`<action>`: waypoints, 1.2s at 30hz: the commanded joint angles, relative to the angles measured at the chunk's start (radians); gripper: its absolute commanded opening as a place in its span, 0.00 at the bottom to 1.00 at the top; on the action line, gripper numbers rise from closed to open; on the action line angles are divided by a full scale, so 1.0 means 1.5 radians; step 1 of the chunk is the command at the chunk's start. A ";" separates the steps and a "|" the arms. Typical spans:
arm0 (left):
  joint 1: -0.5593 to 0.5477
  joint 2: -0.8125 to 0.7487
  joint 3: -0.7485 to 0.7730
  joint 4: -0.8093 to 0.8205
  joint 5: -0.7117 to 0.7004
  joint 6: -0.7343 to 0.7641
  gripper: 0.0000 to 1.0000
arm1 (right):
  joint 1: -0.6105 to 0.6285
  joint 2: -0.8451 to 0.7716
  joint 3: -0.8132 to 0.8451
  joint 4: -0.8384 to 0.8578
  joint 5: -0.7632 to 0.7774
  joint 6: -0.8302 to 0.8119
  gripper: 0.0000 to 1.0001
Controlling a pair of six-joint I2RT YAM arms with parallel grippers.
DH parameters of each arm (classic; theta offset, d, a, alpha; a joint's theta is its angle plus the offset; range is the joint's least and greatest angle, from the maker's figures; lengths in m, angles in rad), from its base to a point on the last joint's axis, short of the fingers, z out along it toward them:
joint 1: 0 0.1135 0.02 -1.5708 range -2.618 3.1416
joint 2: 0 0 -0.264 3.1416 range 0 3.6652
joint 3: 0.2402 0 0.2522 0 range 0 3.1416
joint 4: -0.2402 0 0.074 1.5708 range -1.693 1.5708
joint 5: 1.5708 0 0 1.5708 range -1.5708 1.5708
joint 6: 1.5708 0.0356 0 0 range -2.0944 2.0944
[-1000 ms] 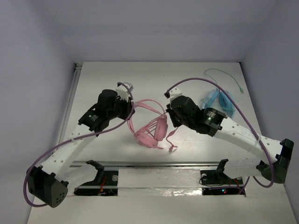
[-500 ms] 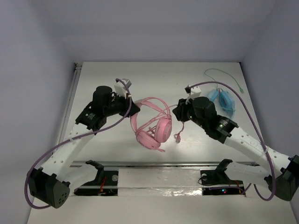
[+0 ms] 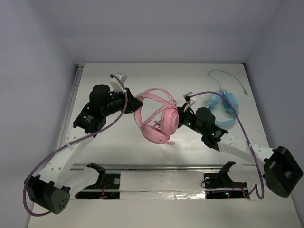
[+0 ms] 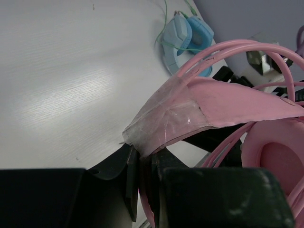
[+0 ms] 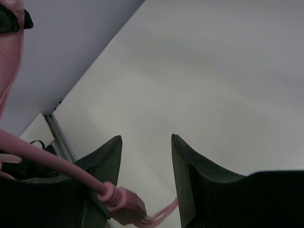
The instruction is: Wrap the headphones
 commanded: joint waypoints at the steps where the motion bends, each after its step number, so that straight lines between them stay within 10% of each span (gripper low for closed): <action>1: 0.003 -0.033 0.060 0.091 0.006 -0.073 0.00 | -0.011 0.019 -0.023 0.169 -0.045 0.021 0.52; 36: 0.009 -0.055 0.091 0.110 -0.062 -0.178 0.00 | -0.011 0.070 -0.138 0.350 -0.026 0.078 0.45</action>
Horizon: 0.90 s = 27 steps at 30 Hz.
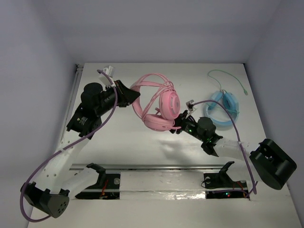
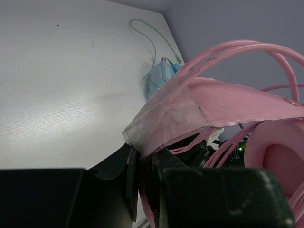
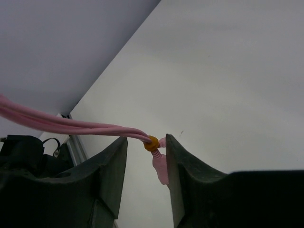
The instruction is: Wrap the headphones
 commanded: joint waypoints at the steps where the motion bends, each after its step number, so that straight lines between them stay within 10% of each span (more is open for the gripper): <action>1: 0.005 -0.025 0.042 0.082 0.010 -0.049 0.00 | -0.005 -0.006 0.001 0.060 0.016 0.003 0.44; 11: 0.005 -0.020 0.010 0.152 -0.017 -0.132 0.00 | -0.005 0.035 0.011 0.089 -0.019 0.057 0.02; 27: -0.023 0.062 -0.137 0.405 -0.324 -0.333 0.00 | 0.150 0.024 0.005 0.105 0.032 0.226 0.00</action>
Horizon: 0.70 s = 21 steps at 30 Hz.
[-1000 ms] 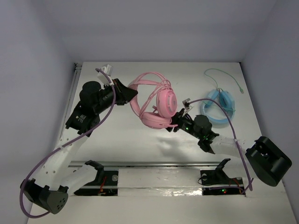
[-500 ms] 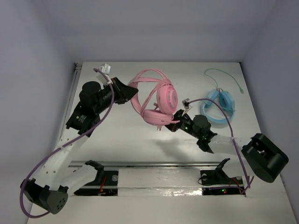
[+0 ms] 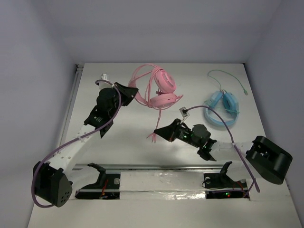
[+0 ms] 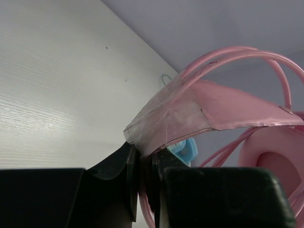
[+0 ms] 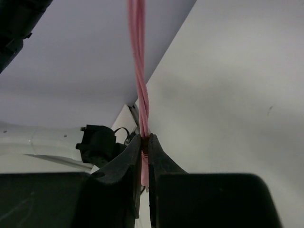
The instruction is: Wrap the headphones
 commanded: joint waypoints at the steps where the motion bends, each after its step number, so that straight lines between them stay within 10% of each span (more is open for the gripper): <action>1: -0.012 -0.016 0.020 0.166 -0.118 -0.061 0.00 | 0.044 -0.017 0.026 0.008 0.034 0.013 0.00; 21: -0.186 0.014 -0.043 0.111 -0.395 0.095 0.00 | 0.067 -0.055 0.157 0.051 0.039 0.046 0.00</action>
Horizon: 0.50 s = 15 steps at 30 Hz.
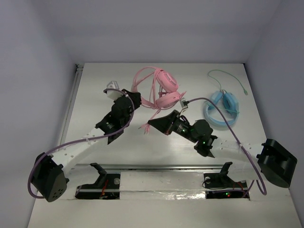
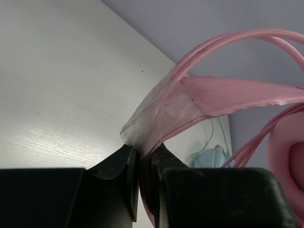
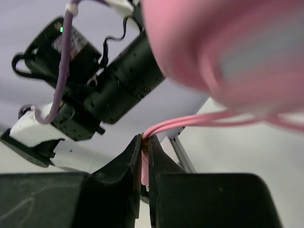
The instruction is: Wrap the headphones
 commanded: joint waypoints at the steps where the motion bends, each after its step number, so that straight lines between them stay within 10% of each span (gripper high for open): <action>1: -0.032 -0.016 -0.021 0.066 -0.072 0.015 0.00 | 0.014 0.002 0.035 0.083 0.042 0.017 0.00; 15: -0.085 -0.120 -0.108 -0.016 -0.101 -0.029 0.00 | 0.014 0.085 0.022 0.194 0.270 0.111 0.01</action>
